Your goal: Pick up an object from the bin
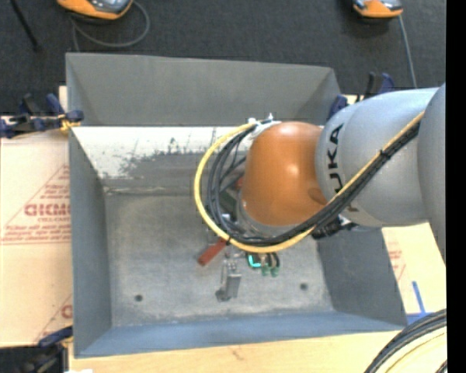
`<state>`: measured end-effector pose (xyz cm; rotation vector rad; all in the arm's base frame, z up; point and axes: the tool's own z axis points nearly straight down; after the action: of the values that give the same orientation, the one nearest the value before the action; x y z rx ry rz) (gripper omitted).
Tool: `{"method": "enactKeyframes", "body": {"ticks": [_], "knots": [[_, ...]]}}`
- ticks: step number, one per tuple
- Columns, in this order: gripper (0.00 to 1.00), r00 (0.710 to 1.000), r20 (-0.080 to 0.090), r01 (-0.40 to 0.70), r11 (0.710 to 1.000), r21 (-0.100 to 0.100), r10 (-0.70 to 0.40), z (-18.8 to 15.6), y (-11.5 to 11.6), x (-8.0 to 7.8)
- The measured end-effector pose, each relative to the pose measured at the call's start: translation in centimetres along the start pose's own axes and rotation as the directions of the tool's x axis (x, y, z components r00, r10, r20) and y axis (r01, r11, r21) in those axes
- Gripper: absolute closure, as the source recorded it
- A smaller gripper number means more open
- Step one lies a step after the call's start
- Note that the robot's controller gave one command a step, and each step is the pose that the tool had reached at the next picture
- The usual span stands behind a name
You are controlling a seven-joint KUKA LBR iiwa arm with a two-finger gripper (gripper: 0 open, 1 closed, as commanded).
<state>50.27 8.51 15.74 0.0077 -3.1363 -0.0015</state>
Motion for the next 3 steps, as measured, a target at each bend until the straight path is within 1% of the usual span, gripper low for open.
{"method": "enactKeyframes", "body": {"ticks": [1,3], "knots": [[0.0,0.977,0.007,0.214,0.977,0.005,-0.214,8.92,-4.94,-7.64],[0.0,0.979,0.013,0.204,0.979,0.0,-0.204,8.75,-4.95,-7.92]]}}
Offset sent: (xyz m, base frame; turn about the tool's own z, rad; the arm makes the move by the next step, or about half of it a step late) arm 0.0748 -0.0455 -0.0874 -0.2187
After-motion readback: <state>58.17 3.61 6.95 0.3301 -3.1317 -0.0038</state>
